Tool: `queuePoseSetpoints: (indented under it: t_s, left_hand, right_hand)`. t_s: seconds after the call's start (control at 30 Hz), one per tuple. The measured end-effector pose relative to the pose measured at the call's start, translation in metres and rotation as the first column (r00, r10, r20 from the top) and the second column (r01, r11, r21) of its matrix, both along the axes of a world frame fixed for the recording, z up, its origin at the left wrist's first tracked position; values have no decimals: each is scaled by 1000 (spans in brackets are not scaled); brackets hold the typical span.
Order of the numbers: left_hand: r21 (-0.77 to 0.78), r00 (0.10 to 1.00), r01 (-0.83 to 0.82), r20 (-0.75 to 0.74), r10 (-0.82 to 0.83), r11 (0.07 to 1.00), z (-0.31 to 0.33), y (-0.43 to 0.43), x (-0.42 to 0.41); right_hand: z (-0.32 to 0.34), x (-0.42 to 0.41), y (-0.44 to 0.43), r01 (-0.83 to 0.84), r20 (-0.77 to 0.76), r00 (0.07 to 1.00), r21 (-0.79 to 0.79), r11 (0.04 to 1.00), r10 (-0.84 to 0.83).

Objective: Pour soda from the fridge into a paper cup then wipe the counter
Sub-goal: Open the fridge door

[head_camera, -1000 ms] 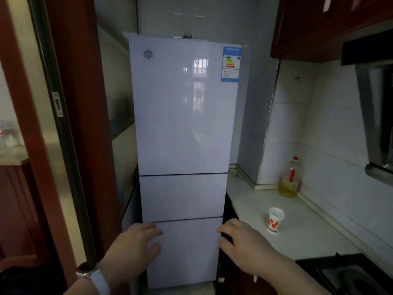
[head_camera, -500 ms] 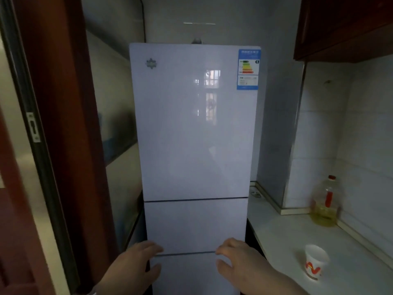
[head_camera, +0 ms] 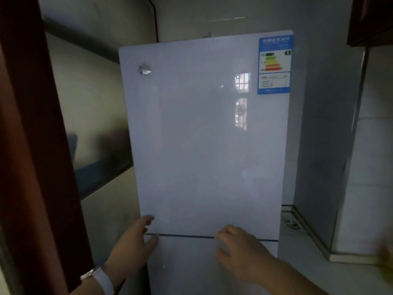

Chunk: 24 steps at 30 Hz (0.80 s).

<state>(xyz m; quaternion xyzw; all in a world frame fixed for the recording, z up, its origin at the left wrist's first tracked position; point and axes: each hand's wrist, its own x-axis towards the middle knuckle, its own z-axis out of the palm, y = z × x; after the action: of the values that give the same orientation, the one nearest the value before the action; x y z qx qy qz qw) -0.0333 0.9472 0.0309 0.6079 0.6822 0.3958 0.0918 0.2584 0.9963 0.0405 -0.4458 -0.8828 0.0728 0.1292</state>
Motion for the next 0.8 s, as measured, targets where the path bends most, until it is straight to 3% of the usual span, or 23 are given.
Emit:
queuePoseSetpoints:
  t_s: [0.23,0.47,0.63,0.8]
  left_hand:
    - [95,867,-169,488,102,981,56,61,-3]
    - [33,810,-226,562,169,974,67,106,-30]
    - [56,732,-227,668,132,972,64,139,-47]
    - [122,736,-186,674,56,975,64,168,-62]
  right_hand:
    - [47,-23,44,-98,30,995,221,970,94]
    - [67,-69,85,-99,18,995,399,912,100]
    - [63,-99,118,-68,81,996,471,880,34]
    - [55,-137,149,-108,169,986,579,808,10]
